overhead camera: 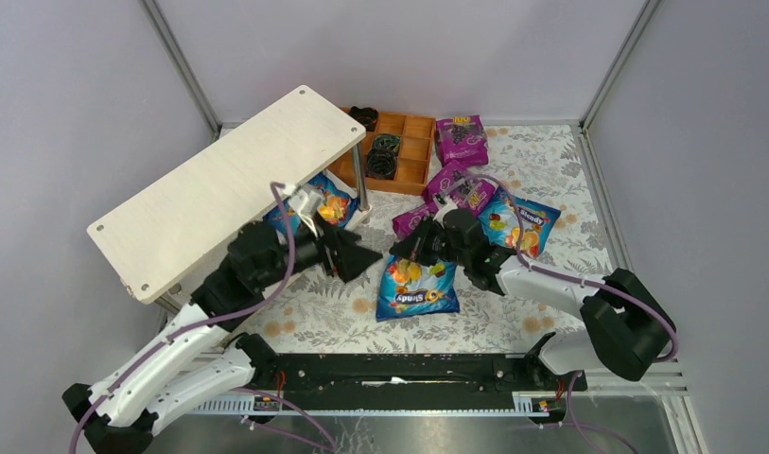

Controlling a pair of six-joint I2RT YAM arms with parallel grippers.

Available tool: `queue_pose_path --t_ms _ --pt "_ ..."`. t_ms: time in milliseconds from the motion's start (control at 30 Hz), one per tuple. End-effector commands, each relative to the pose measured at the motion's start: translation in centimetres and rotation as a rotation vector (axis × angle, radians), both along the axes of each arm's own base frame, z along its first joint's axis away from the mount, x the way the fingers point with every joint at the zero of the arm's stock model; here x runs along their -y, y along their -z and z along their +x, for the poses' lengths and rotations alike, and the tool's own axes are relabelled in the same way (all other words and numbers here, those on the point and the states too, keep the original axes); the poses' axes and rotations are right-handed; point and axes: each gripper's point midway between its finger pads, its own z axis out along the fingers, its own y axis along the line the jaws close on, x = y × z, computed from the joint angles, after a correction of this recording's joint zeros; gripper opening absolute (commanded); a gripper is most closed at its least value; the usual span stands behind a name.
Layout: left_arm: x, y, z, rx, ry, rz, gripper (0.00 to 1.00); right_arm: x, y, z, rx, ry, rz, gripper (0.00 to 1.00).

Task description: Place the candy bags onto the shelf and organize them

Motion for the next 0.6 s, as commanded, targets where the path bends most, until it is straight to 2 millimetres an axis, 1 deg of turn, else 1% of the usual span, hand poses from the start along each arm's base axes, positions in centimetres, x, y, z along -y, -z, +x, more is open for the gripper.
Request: queue_pose_path --t_ms 0,100,167,267,333,400,433,467,567 --pt "2.3 5.2 -6.3 -0.257 0.273 -0.121 0.87 -1.8 -4.2 0.6 0.050 -0.003 0.193 0.00" --pt "2.4 9.8 -7.2 -0.356 0.235 -0.084 0.88 -1.0 -3.1 -0.1 0.013 0.010 0.226 0.00" --pt "2.4 12.5 -7.6 -0.401 0.196 -0.056 0.89 -0.5 -3.3 -0.4 0.002 0.018 0.280 0.00" --pt "2.3 15.6 -6.7 -0.461 0.099 -0.017 0.94 0.5 -3.4 -0.5 -0.029 0.037 0.338 0.00" --pt "2.2 17.8 -5.9 -0.541 0.025 0.019 0.95 1.2 -3.6 -0.6 -0.047 0.050 0.368 0.00" --pt "2.6 19.8 -5.4 -0.616 -0.018 0.045 0.95 1.6 -3.9 -0.8 -0.052 0.059 0.396 0.00" --pt "3.0 20.3 -5.4 -0.636 -0.015 0.048 0.96 1.8 -4.1 -0.8 -0.053 0.063 0.407 0.00" --pt "3.6 20.4 -5.4 -0.636 0.006 0.037 0.96 1.9 -4.4 -0.9 -0.047 0.065 0.414 0.00" --pt "5.1 19.5 -5.0 -0.555 0.082 -0.014 0.98 2.1 -5.2 -1.0 -0.025 0.060 0.418 0.00"
